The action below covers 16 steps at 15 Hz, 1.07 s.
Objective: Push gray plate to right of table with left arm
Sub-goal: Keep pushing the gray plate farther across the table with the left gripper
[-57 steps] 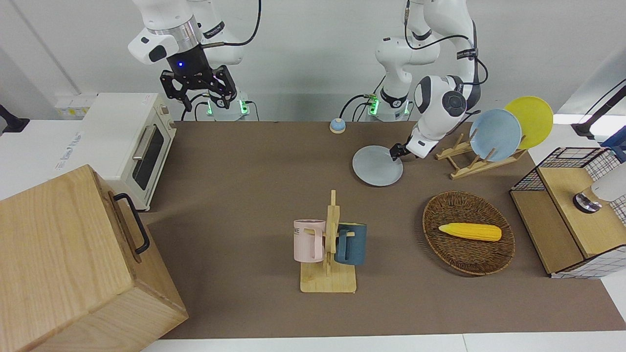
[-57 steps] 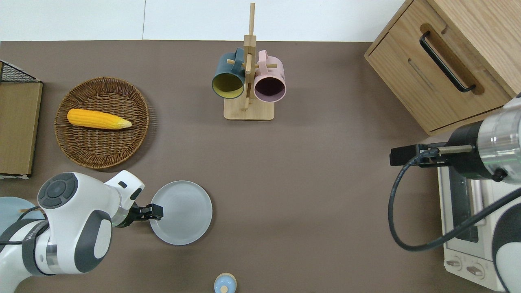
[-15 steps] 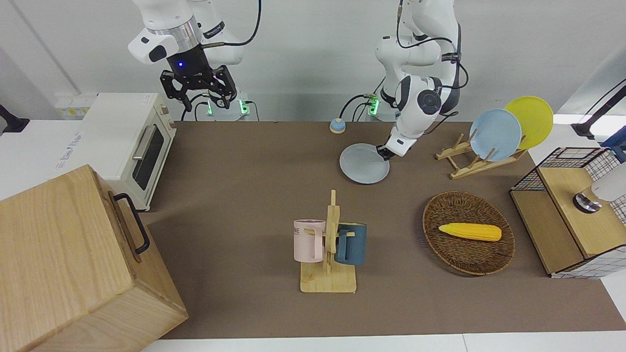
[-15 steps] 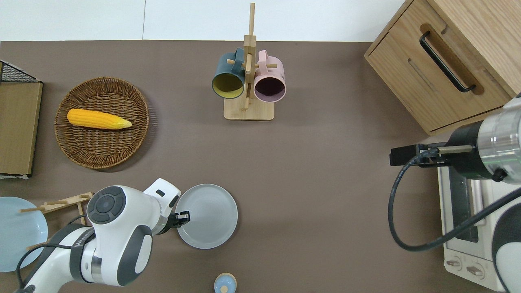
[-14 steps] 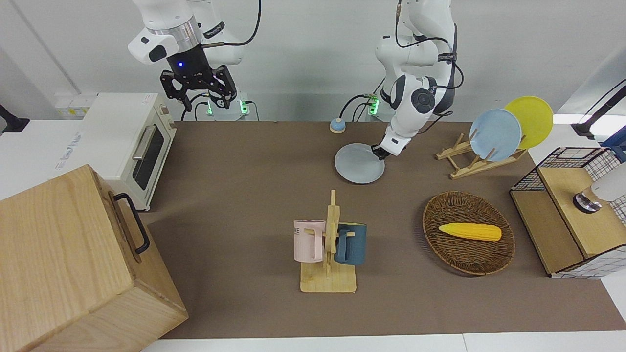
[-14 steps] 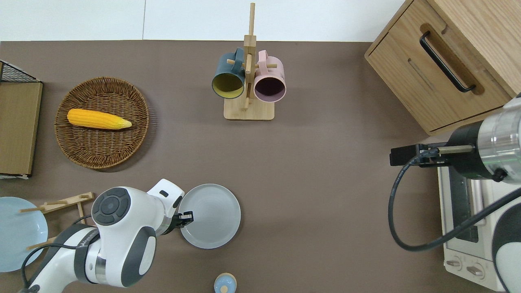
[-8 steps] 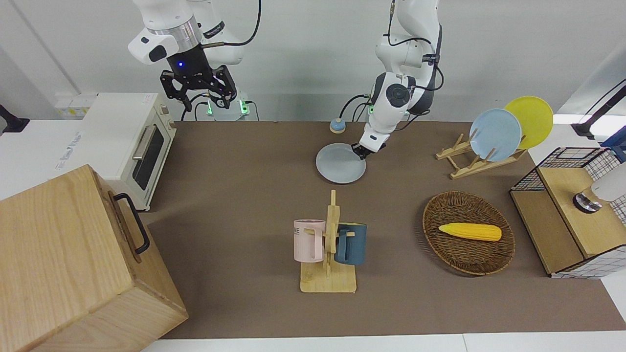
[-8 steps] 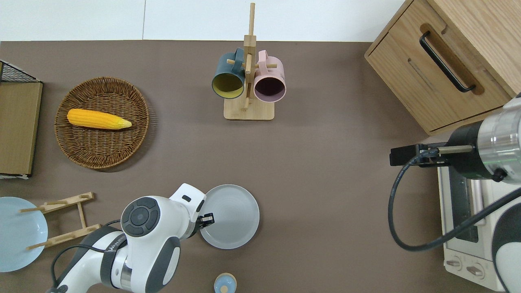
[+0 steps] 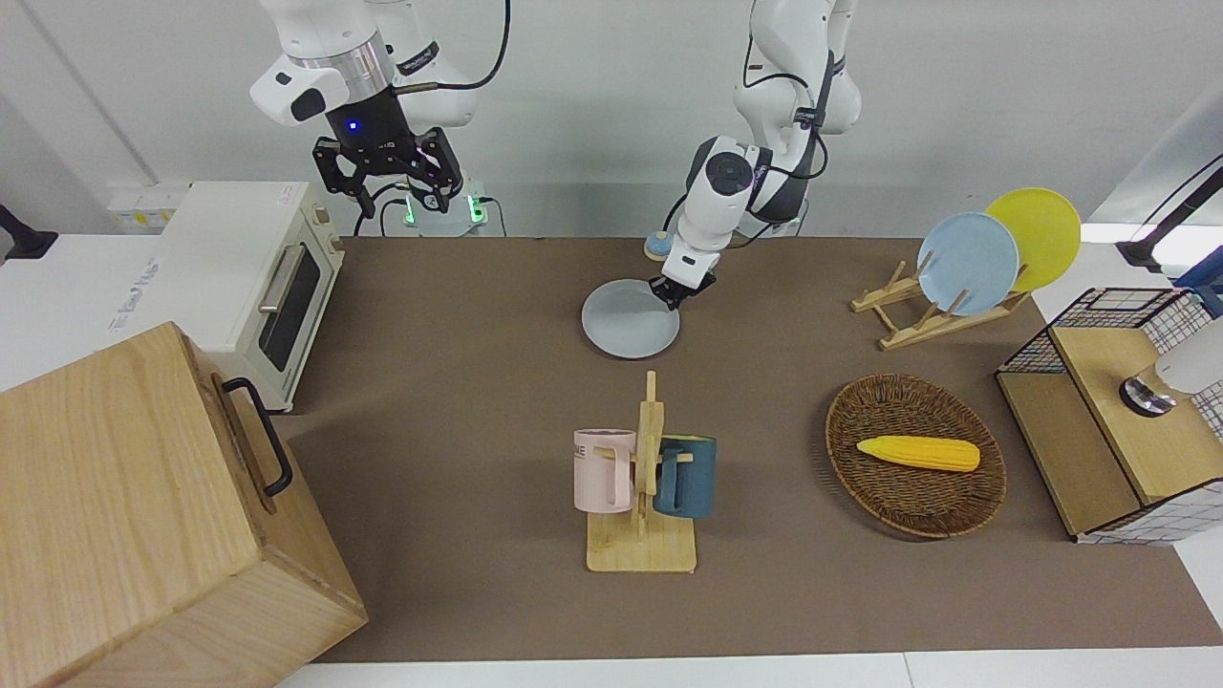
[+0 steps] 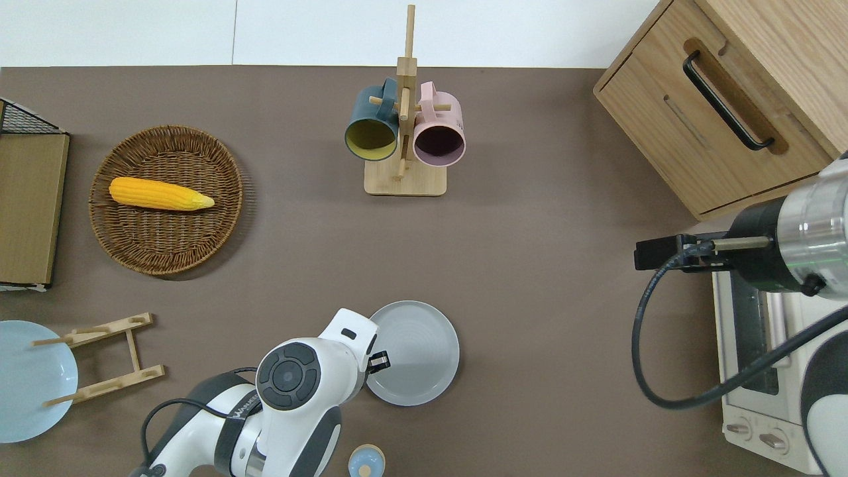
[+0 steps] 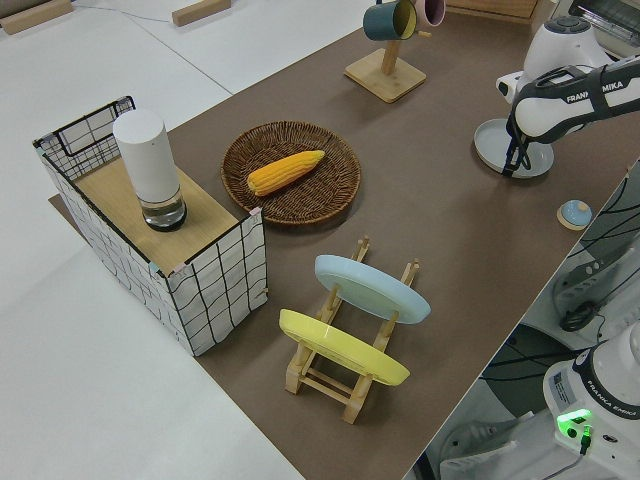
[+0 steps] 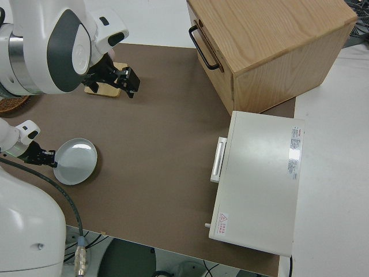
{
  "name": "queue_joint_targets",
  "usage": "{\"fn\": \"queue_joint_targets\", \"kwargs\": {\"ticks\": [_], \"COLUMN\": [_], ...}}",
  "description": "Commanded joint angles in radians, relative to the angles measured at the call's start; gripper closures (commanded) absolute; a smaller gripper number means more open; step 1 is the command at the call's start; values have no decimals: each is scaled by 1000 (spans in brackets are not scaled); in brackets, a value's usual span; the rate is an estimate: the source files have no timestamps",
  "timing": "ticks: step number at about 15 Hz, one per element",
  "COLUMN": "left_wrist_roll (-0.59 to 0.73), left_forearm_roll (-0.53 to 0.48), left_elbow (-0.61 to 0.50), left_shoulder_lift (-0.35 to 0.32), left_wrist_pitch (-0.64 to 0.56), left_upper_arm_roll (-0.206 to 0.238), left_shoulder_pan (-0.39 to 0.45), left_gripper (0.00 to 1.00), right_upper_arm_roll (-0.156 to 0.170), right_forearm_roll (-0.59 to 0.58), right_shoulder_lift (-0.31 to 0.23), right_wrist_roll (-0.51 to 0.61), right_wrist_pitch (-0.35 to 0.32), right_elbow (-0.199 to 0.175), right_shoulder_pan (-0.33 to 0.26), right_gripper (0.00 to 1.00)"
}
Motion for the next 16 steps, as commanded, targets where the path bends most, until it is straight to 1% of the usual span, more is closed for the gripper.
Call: {"fn": "queue_joint_targets", "kwargs": {"ticks": [1, 3, 5, 10, 11, 12, 13, 16], "left_wrist_roll": [-78, -98, -125, -173, -191, -214, -234, -263], "left_forearm_roll": [-12, -12, -12, -12, -12, -10, -10, -4], "left_elbow": [22, 32, 48, 82, 97, 120, 138, 152], "left_shoulder_lift": [74, 85, 109, 128, 132, 152, 175, 187], "left_wrist_pitch": [72, 79, 98, 104, 104, 112, 133, 168], "left_upper_arm_roll": [-55, -76, -101, -136, -144, -147, -145, -145], "left_shoulder_pan": [-16, -16, -16, -19, -30, -35, -57, -87], "left_gripper": [1000, 1000, 1000, 1000, 1000, 1000, 1000, 1000], "right_upper_arm_roll": [4, 4, 4, 4, 4, 4, 4, 4], "right_forearm_roll": [16, 16, 16, 16, 16, 16, 16, 16], "right_shoulder_lift": [6, 6, 6, 6, 6, 6, 6, 6], "right_wrist_roll": [2, 2, 2, 2, 2, 2, 2, 2], "right_wrist_pitch": [-5, -5, -5, -5, -5, -5, -5, -5], "right_elbow": [14, 14, 14, 14, 14, 14, 14, 14], "right_shoulder_pan": [-6, -6, -6, -6, -6, -6, -6, -6], "right_gripper": [5, 5, 5, 5, 5, 5, 5, 5]}}
